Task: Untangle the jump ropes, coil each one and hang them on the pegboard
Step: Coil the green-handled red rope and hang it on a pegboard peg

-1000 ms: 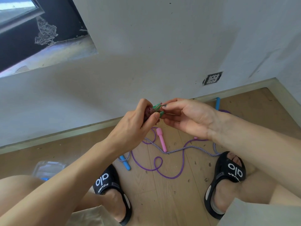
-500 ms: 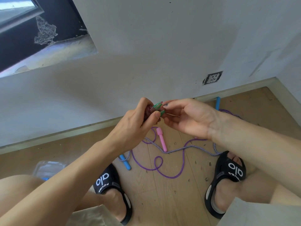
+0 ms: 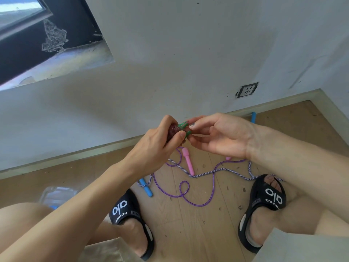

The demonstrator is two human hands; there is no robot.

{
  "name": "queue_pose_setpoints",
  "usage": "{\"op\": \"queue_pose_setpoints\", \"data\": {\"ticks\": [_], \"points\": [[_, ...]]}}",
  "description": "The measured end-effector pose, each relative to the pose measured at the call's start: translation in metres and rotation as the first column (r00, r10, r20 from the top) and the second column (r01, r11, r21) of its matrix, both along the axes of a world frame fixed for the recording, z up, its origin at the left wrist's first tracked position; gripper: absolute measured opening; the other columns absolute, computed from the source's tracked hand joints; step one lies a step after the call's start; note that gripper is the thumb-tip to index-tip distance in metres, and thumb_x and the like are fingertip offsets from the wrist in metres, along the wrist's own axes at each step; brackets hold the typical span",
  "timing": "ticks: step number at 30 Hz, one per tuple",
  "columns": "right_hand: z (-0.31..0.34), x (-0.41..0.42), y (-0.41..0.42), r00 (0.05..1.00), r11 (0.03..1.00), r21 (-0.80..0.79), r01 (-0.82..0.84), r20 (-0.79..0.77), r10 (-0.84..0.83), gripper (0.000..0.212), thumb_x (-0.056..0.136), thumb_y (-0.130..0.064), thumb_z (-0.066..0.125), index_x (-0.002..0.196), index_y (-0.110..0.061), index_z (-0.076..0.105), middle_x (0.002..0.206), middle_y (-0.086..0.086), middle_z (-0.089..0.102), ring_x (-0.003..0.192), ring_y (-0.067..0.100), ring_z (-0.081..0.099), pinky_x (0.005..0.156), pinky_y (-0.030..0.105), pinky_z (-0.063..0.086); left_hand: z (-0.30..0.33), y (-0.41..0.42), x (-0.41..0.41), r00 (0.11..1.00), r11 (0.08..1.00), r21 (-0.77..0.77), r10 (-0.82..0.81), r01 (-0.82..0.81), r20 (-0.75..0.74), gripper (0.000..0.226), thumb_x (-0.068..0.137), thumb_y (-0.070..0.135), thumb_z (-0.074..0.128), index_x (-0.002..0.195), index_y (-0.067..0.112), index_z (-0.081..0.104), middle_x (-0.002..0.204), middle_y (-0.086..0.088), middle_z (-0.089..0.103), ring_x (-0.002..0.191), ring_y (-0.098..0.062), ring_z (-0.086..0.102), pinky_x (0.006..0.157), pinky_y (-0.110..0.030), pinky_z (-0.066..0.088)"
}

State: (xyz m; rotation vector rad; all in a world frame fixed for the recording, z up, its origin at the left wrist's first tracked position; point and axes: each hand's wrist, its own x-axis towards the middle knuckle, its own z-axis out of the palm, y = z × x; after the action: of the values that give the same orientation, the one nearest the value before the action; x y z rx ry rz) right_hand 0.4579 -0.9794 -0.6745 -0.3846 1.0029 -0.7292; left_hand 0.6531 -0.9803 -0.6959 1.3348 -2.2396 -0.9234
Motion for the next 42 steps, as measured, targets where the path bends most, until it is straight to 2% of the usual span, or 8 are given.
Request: {"op": "queue_pose_setpoints", "data": {"ticks": [3, 8, 15, 20, 27, 33, 36, 42], "points": [[0.000, 0.003, 0.003, 0.998, 0.997, -0.074, -0.018, -0.065, 0.013, 0.030, 0.090, 0.005, 0.056, 0.071, -0.009, 0.075, 0.089, 0.012, 0.071, 0.085, 0.022, 0.064, 0.086, 0.029, 0.053, -0.002, -0.001, 0.000, 1.000, 1.000, -0.018, 0.012, -0.013, -0.010, 0.024, 0.101, 0.040, 0.046, 0.102, 0.017, 0.044, 0.073, 0.003, 0.067, 0.060, -0.018, 0.054, 0.056, -0.031, 0.042], [-0.003, 0.007, 0.004, 0.994, 0.988, -0.154, -0.020, -0.114, 0.002, 0.019, 0.096, -0.005, 0.052, 0.088, -0.008, 0.069, 0.092, 0.010, 0.067, 0.085, 0.021, 0.060, 0.083, 0.030, 0.051, -0.001, -0.004, 0.000, 0.999, 0.998, -0.063, 0.010, -0.008, 0.031, 0.025, 0.100, 0.039, 0.047, 0.103, 0.014, 0.044, 0.056, 0.007, 0.051, 0.054, -0.015, 0.046, 0.048, -0.022, 0.032], [-0.007, 0.002, -0.001, 0.997, 0.998, -0.017, 0.052, -0.057, -0.053, 0.018, 0.094, -0.003, 0.053, 0.087, -0.006, 0.069, 0.086, 0.010, 0.068, 0.076, 0.018, 0.061, 0.079, 0.027, 0.051, 0.000, -0.003, -0.005, 0.999, 0.999, -0.040, -0.033, 0.033, 0.018, 0.021, 0.102, 0.032, 0.049, 0.103, 0.012, 0.045, 0.065, 0.032, 0.059, 0.055, -0.003, 0.051, 0.051, -0.014, 0.034], [-0.007, -0.001, -0.004, 0.995, 0.999, -0.007, 0.044, -0.090, -0.044, 0.011, 0.090, -0.001, 0.057, 0.087, -0.009, 0.065, 0.082, 0.009, 0.065, 0.072, 0.016, 0.058, 0.072, 0.025, 0.049, -0.001, -0.003, -0.003, 0.999, 0.998, -0.037, -0.040, 0.041, 0.029, 0.021, 0.101, 0.037, 0.049, 0.103, 0.017, 0.043, 0.062, 0.017, 0.060, 0.056, -0.012, 0.050, 0.051, -0.019, 0.035], [-0.010, -0.002, -0.007, 0.998, 0.998, 0.018, 0.055, -0.014, -0.055, 0.018, 0.091, 0.002, 0.055, 0.101, -0.006, 0.068, 0.089, 0.011, 0.070, 0.081, 0.017, 0.060, 0.078, 0.023, 0.049, 0.003, 0.001, -0.006, 0.998, 0.995, 0.096, 0.007, -0.001, -0.058, 0.021, 0.103, 0.032, 0.048, 0.103, 0.012, 0.046, 0.075, 0.015, 0.067, 0.059, 0.003, 0.059, 0.057, -0.011, 0.038], [-0.010, 0.001, -0.005, 0.999, 0.999, 0.006, 0.037, -0.023, -0.036, 0.021, 0.090, 0.004, 0.053, 0.089, -0.005, 0.071, 0.082, 0.010, 0.069, 0.073, 0.015, 0.060, 0.075, 0.024, 0.049, 0.004, 0.001, -0.007, 0.994, 0.987, 0.154, 0.066, -0.053, -0.085, 0.021, 0.103, 0.035, 0.047, 0.101, 0.013, 0.046, 0.075, 0.011, 0.069, 0.056, -0.002, 0.058, 0.057, -0.016, 0.043], [-0.010, 0.001, -0.007, 0.996, 0.999, -0.051, 0.009, -0.086, -0.013, 0.020, 0.090, 0.002, 0.053, 0.086, -0.007, 0.071, 0.087, 0.010, 0.069, 0.076, 0.017, 0.062, 0.075, 0.026, 0.050, 0.003, -0.001, -0.006, 0.996, 0.981, 0.185, 0.068, -0.056, -0.060, 0.022, 0.103, 0.038, 0.046, 0.101, 0.016, 0.046, 0.076, 0.010, 0.069, 0.057, -0.007, 0.057, 0.059, -0.019, 0.046], [-0.016, 0.006, -0.005, 0.897, 0.938, -0.299, -0.177, -0.441, 0.028, 0.025, 0.094, -0.012, 0.057, 0.105, 0.008, 0.068, 0.092, 0.015, 0.066, 0.082, 0.022, 0.062, 0.076, 0.031, 0.051, 0.003, -0.003, -0.006, 0.986, 0.914, 0.393, 0.149, -0.105, -0.082, 0.023, 0.104, 0.037, 0.044, 0.104, 0.014, 0.046, 0.077, 0.005, 0.068, 0.059, -0.012, 0.054, 0.056, -0.019, 0.045]]}}
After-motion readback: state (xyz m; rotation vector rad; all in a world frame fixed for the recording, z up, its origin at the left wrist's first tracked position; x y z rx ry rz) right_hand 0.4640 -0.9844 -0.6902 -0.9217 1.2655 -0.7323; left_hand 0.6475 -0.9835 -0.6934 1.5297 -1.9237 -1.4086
